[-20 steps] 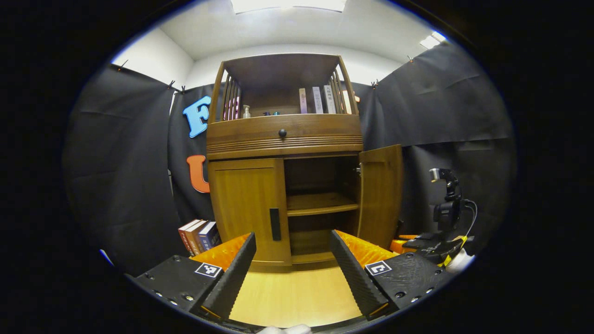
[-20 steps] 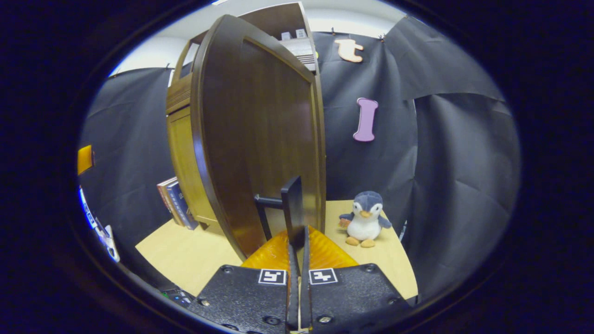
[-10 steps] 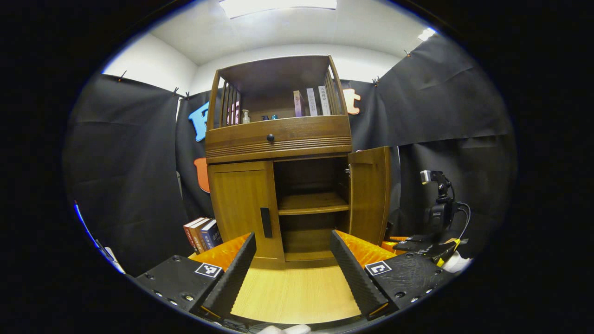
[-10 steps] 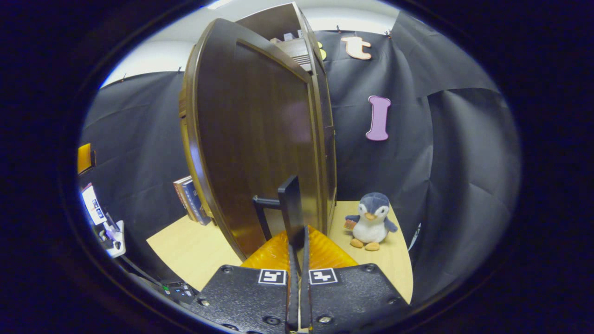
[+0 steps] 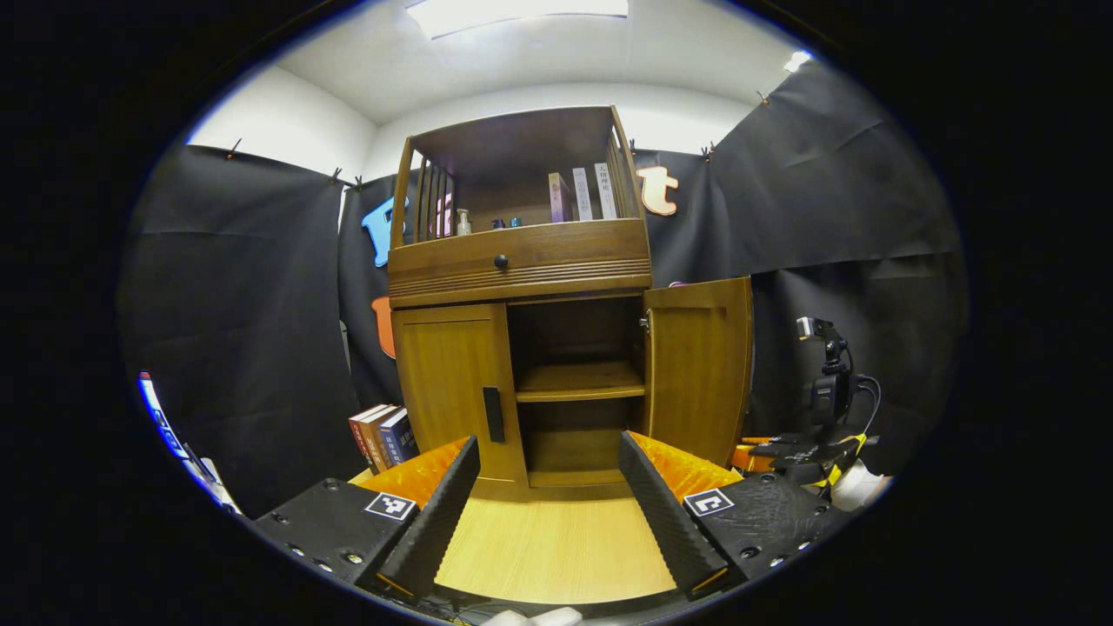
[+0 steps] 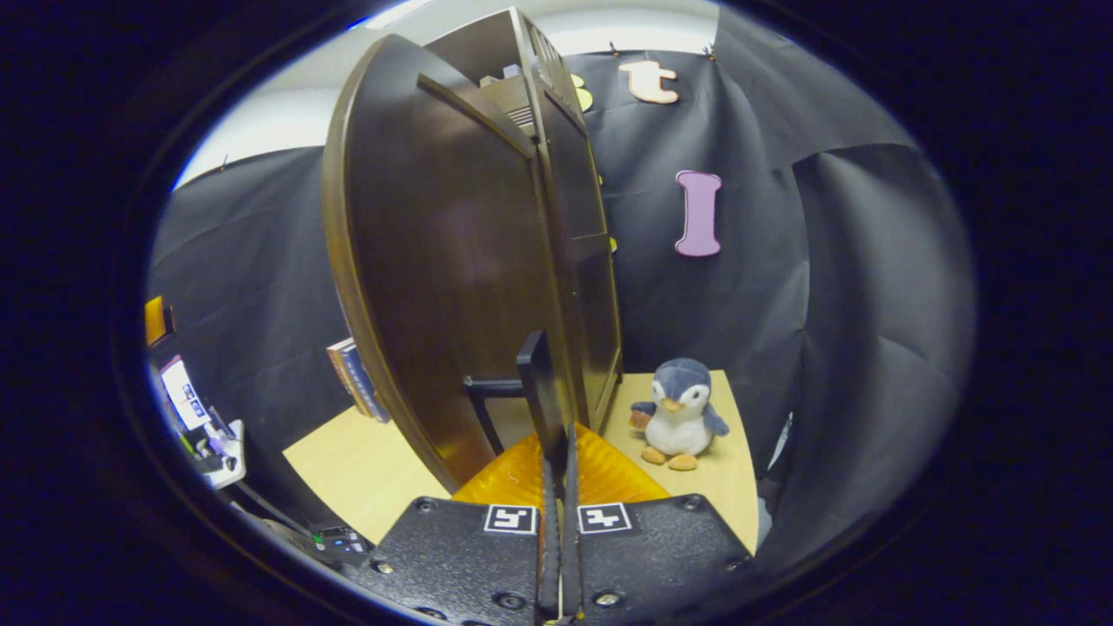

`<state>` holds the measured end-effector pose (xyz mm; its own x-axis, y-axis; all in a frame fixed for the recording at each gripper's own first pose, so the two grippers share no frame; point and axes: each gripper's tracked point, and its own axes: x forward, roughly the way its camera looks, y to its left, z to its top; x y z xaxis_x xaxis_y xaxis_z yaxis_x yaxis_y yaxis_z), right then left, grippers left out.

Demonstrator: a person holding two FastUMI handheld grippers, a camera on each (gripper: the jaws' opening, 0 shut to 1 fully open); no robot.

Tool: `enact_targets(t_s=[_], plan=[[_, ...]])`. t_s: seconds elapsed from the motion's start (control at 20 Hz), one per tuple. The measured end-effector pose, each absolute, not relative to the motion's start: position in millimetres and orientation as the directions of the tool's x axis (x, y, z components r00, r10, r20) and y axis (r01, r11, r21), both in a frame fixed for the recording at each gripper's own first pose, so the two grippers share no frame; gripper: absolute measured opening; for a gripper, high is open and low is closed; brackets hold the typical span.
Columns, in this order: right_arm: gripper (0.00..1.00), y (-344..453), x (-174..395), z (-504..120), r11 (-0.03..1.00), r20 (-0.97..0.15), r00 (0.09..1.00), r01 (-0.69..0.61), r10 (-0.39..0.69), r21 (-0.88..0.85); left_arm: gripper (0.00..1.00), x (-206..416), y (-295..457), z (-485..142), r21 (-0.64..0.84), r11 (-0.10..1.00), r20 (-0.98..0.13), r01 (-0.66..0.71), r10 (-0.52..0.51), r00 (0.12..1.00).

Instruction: Open the right door of the double-door shoe cabinet with the right hand, and open the left door with the left hand.

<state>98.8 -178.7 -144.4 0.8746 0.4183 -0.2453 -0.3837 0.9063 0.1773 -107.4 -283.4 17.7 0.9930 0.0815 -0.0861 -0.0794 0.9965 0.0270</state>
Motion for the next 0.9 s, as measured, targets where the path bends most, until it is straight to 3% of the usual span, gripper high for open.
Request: enact_targets(t_s=[0.05,0.5,0.7,0.8,0.85,0.9], plan=[[0.04,-180.6,99.2,-145.1,0.904,-0.244,0.871,-0.398,0.426,0.157,0.96,-107.4,-285.0,17.3,0.024,0.997,-0.087,-0.08,0.081,0.993],[0.05,-187.5,97.5,-142.1,0.896,-0.234,0.866,-0.419,0.442,0.143,0.96,-117.5,-294.8,17.6,0.03,0.996,-0.086,-0.079,0.081,0.993],[0.1,-189.8,84.9,-145.9,0.881,-0.227,0.852,-0.445,0.472,0.161,0.96,-120.6,-293.4,20.8,0.032,0.997,-0.075,-0.07,0.072,0.995],[0.14,-201.5,74.6,-148.3,0.879,-0.236,0.849,-0.435,0.473,0.197,0.96,-119.0,-293.0,20.3,0.026,0.998,-0.078,-0.057,0.059,0.995],[0.29,-208.2,70.5,-149.0,0.888,-0.242,0.858,-0.409,0.453,0.211,0.96,-116.3,-293.6,22.3,0.022,0.999,-0.071,-0.048,0.05,0.996],[0.36,-221.9,66.8,-147.4,0.906,-0.244,0.877,-0.368,0.413,0.209,0.96,-112.5,-293.7,23.9,0.023,0.999,-0.066,-0.04,0.041,0.997]])
